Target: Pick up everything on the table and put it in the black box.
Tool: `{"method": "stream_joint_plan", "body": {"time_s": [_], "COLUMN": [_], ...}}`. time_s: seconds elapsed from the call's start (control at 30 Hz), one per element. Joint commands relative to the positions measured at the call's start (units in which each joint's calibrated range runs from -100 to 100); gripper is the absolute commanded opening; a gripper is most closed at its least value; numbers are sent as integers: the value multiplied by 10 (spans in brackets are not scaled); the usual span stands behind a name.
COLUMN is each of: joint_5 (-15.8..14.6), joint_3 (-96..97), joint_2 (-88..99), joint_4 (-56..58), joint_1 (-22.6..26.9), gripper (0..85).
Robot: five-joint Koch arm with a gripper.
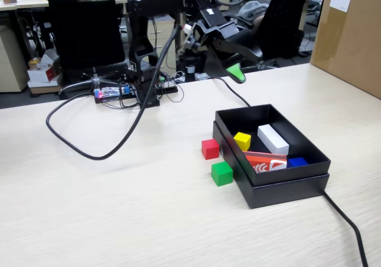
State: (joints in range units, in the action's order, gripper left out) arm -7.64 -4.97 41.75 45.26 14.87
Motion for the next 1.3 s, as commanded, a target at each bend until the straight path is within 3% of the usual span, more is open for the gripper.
{"method": "stream_joint_plan", "body": {"time_s": [0.0,0.13,0.4,0.8,1.27], "joint_5": [38,44,22,-33,-40], "joint_3": [21,153,308,205,199], "joint_2": [60,90,77,-93,-213], "joint_4": [11,11,-35,-89,-126], "joint_1": [-17,-43,-60,-47,-48], "gripper": [468,493,489,472,472]}}
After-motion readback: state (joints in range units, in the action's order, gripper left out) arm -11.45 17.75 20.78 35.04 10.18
